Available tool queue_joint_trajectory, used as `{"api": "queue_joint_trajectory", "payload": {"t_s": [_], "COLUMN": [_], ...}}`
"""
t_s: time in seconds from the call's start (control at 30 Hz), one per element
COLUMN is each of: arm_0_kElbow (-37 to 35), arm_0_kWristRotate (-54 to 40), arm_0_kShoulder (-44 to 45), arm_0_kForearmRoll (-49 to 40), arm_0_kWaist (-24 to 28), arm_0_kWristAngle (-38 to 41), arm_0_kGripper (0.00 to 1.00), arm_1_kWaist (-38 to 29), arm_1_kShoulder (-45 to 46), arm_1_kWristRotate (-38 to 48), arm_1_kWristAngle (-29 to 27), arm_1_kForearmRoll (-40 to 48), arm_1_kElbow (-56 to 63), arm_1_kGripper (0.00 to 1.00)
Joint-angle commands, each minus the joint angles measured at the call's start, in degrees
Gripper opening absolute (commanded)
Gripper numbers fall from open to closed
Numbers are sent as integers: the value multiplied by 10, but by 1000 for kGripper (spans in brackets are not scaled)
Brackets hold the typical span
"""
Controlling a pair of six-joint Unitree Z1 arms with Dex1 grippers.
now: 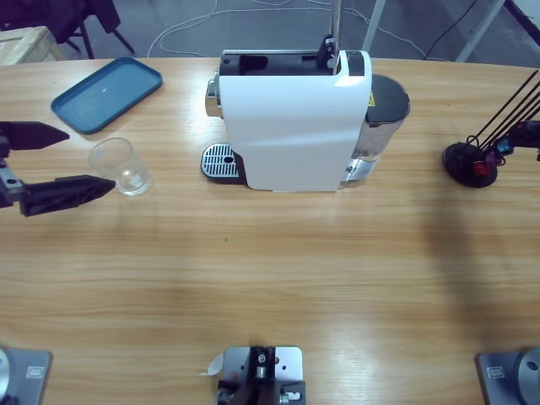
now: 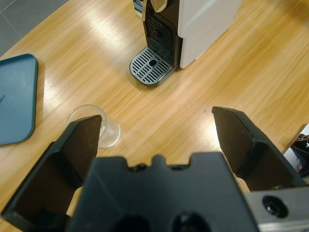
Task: Pour coffee
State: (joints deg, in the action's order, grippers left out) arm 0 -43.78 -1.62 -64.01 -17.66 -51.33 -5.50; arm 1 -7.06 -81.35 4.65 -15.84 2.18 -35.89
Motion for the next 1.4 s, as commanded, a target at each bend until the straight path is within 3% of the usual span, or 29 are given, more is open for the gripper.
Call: {"api": "queue_joint_trajectory", "payload": {"t_s": [0.03, 0.17, 1.13, 1.4], "arm_0_kElbow": [19, 20, 36, 36], "arm_0_kWristRotate": [5, 5, 12, 13], "arm_0_kShoulder": [-8, -8, -2, -2], "arm_0_kForearmRoll": [5, 6, 8, 9], "arm_0_kWaist": [4, 4, 4, 4], "arm_0_kWristAngle": [-5, -5, -4, -3], "arm_0_kGripper": [1000, 1000, 1000, 1000], "arm_1_kWaist": [13, 13, 9, -38], "arm_1_kShoulder": [-14, -4, 98, 157], "arm_1_kWristRotate": [-7, -7, -1, -4], "arm_1_kWristAngle": [12, 13, 2, -20], "arm_1_kForearmRoll": [8, -7, -152, -220], "arm_1_kElbow": [1, -4, -148, -179], "arm_1_kGripper": [210, 94, 92, 93]}}
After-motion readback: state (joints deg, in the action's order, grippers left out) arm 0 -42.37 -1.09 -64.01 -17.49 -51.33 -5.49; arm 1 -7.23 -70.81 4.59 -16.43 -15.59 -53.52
